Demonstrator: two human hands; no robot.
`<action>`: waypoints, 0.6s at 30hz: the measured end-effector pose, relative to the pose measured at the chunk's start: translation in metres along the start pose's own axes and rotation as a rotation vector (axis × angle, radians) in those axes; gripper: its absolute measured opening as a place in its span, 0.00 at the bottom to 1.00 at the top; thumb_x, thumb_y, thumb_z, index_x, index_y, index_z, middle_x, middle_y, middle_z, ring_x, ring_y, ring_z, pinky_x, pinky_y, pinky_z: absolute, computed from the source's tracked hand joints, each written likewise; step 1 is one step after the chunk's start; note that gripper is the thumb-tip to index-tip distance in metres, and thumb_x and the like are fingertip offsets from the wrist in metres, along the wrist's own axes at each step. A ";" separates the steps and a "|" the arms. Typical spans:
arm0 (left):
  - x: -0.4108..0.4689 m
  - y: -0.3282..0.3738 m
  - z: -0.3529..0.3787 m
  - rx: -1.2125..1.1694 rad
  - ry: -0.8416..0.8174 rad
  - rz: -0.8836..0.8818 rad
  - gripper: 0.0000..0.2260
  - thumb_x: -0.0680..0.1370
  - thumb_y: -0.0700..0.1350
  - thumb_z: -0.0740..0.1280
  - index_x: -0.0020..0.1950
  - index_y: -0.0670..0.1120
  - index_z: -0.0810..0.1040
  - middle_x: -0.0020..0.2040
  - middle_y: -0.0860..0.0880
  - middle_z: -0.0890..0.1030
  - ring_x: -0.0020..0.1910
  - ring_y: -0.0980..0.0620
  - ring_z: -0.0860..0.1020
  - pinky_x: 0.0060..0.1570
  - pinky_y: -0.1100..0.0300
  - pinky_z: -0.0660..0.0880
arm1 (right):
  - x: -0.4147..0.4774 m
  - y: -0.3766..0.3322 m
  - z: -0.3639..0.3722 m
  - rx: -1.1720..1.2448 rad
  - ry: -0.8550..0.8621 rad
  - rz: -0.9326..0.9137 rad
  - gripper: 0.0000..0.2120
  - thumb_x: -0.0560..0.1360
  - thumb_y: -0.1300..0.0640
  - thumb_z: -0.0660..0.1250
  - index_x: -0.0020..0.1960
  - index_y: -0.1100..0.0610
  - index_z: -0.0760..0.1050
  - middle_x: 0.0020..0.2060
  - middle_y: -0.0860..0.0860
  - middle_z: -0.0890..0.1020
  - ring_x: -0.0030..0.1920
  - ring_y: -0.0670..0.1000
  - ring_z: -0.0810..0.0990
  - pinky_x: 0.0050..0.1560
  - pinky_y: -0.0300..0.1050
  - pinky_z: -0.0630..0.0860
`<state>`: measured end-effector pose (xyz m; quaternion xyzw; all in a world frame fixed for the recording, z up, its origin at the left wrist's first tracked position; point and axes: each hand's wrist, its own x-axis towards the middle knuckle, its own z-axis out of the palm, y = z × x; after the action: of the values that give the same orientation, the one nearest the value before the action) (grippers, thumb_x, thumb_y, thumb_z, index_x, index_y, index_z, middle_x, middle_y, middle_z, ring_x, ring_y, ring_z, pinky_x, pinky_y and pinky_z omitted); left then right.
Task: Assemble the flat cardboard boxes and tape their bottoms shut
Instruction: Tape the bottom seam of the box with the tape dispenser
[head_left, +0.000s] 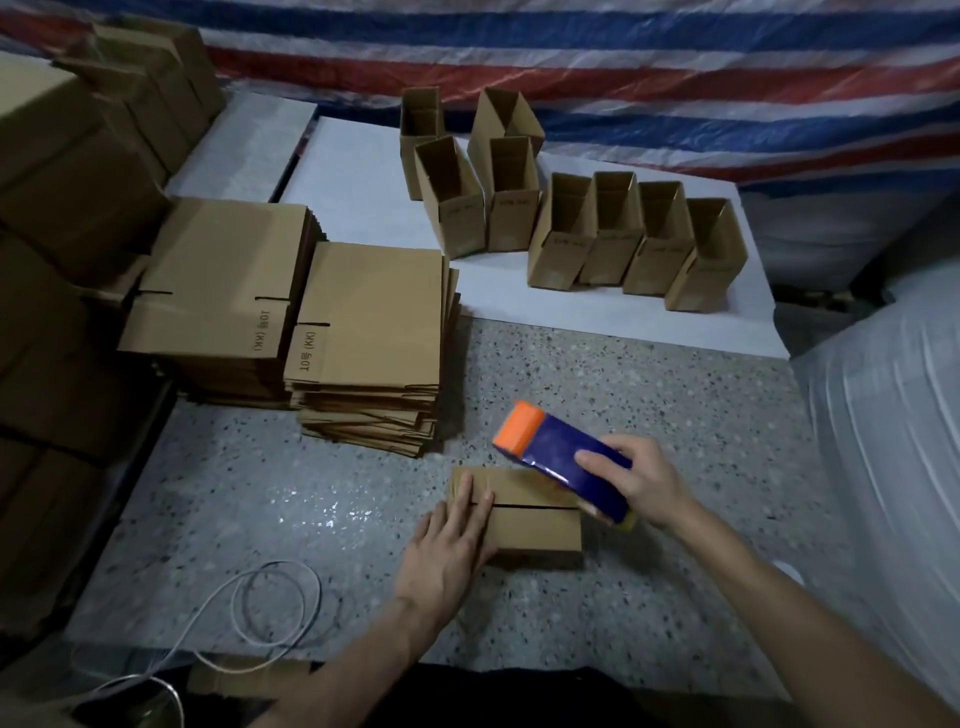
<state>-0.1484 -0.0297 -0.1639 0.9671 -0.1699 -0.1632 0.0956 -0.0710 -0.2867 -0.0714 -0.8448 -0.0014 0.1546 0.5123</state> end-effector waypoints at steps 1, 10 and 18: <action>-0.001 -0.001 0.001 -0.020 0.014 -0.005 0.29 0.84 0.62 0.47 0.82 0.54 0.42 0.82 0.46 0.40 0.77 0.46 0.60 0.76 0.53 0.57 | 0.004 -0.005 0.005 -0.081 -0.038 -0.004 0.25 0.68 0.35 0.71 0.34 0.59 0.77 0.23 0.47 0.75 0.25 0.44 0.73 0.29 0.41 0.64; -0.003 -0.009 0.012 -0.292 0.037 -0.063 0.26 0.81 0.66 0.52 0.78 0.64 0.54 0.80 0.57 0.53 0.72 0.48 0.64 0.67 0.50 0.70 | 0.031 -0.017 0.019 -0.222 -0.300 0.090 0.14 0.73 0.50 0.76 0.29 0.50 0.81 0.25 0.46 0.80 0.26 0.43 0.75 0.31 0.37 0.67; -0.003 -0.009 0.018 -0.293 -0.002 -0.117 0.26 0.80 0.69 0.48 0.76 0.62 0.60 0.79 0.56 0.58 0.76 0.47 0.60 0.74 0.46 0.61 | 0.047 -0.022 0.023 -0.304 -0.426 0.132 0.15 0.73 0.47 0.75 0.30 0.51 0.81 0.28 0.48 0.82 0.29 0.44 0.77 0.32 0.35 0.69</action>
<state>-0.1541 -0.0224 -0.1820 0.9510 -0.0878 -0.1923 0.2257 -0.0291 -0.2491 -0.0742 -0.8588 -0.0772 0.3597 0.3565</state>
